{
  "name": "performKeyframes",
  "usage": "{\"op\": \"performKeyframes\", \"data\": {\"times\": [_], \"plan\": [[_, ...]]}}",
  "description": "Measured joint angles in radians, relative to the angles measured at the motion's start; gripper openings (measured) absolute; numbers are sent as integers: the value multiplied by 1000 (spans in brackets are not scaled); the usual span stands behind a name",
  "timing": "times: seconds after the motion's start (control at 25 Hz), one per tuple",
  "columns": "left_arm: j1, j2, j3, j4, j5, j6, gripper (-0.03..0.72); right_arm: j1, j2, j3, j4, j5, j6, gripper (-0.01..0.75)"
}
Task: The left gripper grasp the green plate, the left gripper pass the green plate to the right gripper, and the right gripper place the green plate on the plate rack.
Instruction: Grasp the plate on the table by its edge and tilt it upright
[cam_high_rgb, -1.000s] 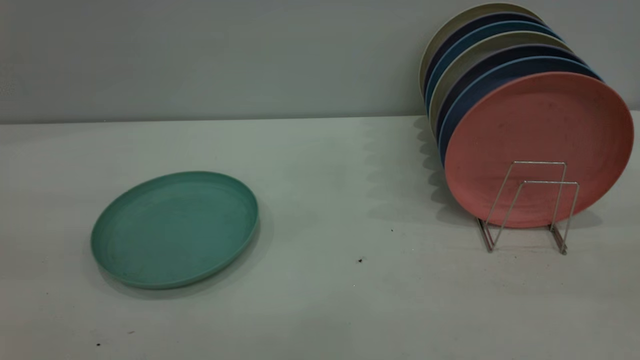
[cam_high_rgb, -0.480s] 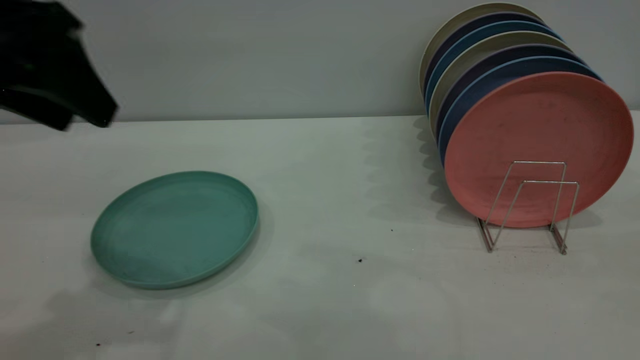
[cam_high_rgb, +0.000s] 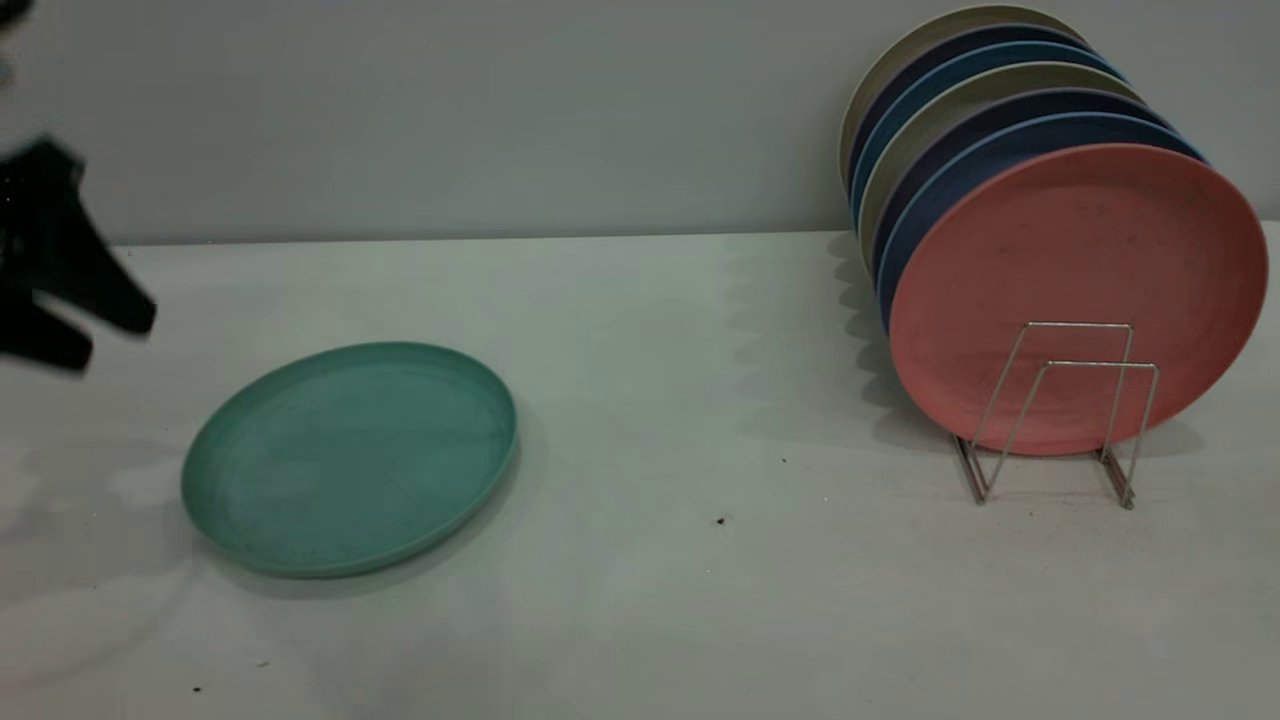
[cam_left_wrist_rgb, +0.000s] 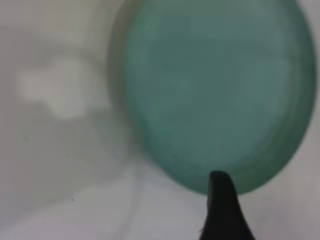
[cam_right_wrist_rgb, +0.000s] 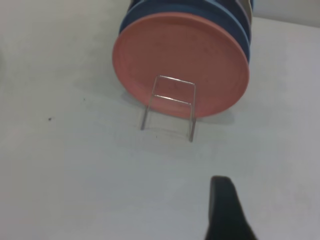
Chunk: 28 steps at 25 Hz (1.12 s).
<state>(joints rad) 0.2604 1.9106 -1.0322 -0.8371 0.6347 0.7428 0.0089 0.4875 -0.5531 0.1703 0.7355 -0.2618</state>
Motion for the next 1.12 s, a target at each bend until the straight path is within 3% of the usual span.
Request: {"op": "performKeyframes", "data": {"times": [0.4,0.8,0.96,1.12], "plan": [[26,242,-3,-115,-72,68,499,0,0,0,28,0,0,460],[22,359,-7,-444,-116,251,492,0,0,0,32,0,0,460],[19,382,-12,-473,-132,258,439,0,0,0,32,0,0,460],[19,399,-13,-485,-132,258,321,0,0,0,33,0,0,460]]}}
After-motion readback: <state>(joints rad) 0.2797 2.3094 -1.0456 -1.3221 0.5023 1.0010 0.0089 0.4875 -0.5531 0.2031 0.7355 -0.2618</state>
